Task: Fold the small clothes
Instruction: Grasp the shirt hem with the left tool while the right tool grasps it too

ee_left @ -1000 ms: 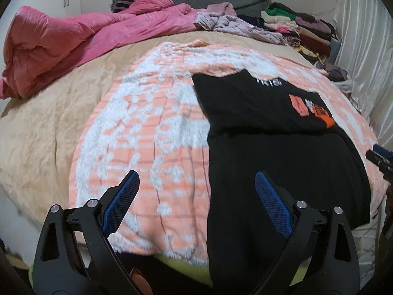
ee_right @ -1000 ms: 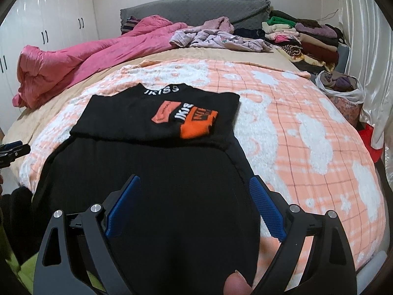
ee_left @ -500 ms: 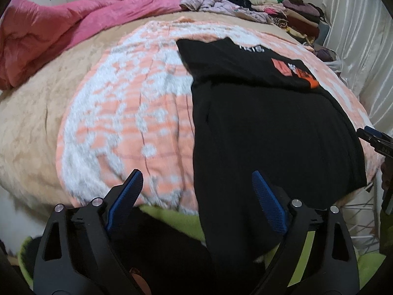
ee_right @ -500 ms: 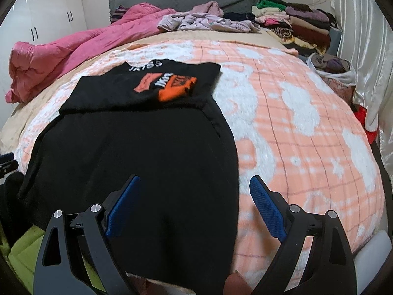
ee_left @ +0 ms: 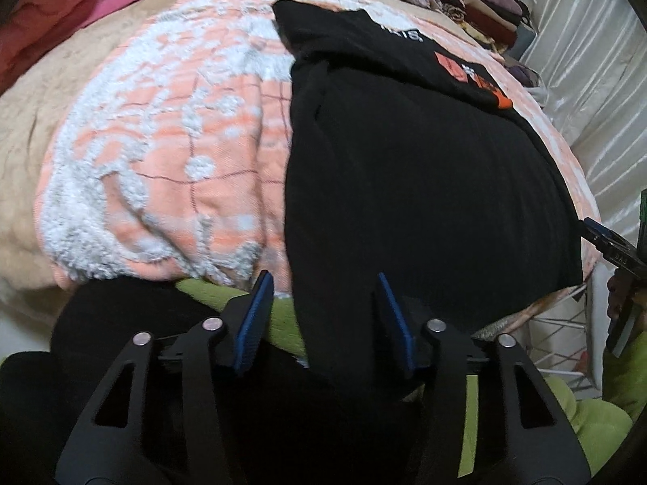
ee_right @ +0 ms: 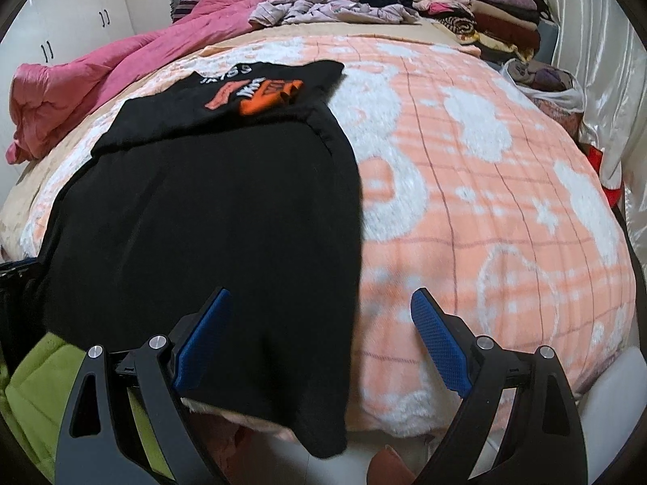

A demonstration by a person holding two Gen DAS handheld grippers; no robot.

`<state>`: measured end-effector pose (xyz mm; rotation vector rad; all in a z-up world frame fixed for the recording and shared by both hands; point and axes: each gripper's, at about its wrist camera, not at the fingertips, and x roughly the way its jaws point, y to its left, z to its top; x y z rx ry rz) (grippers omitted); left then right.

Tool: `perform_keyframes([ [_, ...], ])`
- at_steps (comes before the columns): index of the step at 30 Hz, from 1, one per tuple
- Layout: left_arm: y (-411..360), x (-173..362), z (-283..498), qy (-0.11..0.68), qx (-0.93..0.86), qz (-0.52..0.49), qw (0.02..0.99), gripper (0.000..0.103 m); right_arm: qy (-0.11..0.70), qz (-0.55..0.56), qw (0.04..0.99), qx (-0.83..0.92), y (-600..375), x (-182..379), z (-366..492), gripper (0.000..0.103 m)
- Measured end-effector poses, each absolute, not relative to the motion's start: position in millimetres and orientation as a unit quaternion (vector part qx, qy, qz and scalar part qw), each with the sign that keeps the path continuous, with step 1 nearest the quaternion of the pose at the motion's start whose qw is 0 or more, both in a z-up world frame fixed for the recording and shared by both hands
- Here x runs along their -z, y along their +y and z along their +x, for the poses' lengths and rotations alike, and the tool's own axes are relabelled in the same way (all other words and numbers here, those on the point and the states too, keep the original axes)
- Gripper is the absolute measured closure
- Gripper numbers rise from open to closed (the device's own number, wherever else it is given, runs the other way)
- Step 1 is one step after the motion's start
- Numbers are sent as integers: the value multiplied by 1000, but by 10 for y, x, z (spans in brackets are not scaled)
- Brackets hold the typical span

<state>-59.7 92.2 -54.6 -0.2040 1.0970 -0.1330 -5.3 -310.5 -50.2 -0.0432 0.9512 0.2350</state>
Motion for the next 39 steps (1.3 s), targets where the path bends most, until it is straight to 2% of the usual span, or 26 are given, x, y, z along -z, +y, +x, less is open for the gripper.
perform_keyframes([
  [7, 873, 622, -541, 534, 61, -96, 838, 59, 478, -6, 871, -112, -3216, 617, -145, 18],
  [9, 865, 644, -526, 537, 59, -94, 836, 59, 482, -6, 869, -115, -3216, 630, -163, 25],
  [11, 855, 659, -521, 540, 58, -91, 835, 58, 485, -6, 866, -120, -3206, 642, -180, 41],
  [12, 850, 667, -520, 541, 58, -91, 834, 58, 488, -6, 864, -123, -3201, 650, -183, 43],
  [14, 855, 673, -523, 541, 59, -91, 834, 58, 494, -5, 860, -131, -3184, 679, -194, 55],
  [16, 863, 674, -528, 541, 60, -94, 834, 58, 500, -6, 855, -138, -3163, 723, -195, 62],
  [18, 861, 682, -520, 541, 60, -94, 833, 58, 504, -5, 852, -140, -3149, 765, -187, 65],
  [19, 856, 682, -520, 541, 60, -92, 834, 59, 504, -2, 852, -141, -3154, 782, -186, 71],
  [21, 841, 683, -523, 542, 56, -84, 835, 64, 504, -1, 852, -143, -3163, 782, -190, 81],
  [22, 829, 683, -523, 542, 51, -78, 835, 75, 504, -6, 852, -142, -3170, 770, -198, 88],
  [23, 819, 683, -526, 542, 52, -74, 836, 81, 504, -10, 852, -142, -3182, 755, -204, 93],
  [25, 775, 660, -545, 538, 50, -59, 839, 87, 501, -5, 853, -148, -3213, 702, -224, 94],
  [26, 748, 641, -546, 536, 52, -53, 841, 96, 497, -6, 854, -151, -3220, 670, -242, 95],
  [27, 736, 623, -551, 533, 58, -54, 842, 100, 495, -8, 855, -153, -3221, 648, -252, 95],
  [39, 920, 74, -525, 468, 65, -88, 877, 100, 418, 47, 883, -207, -3285, 98, -196, 97],
])
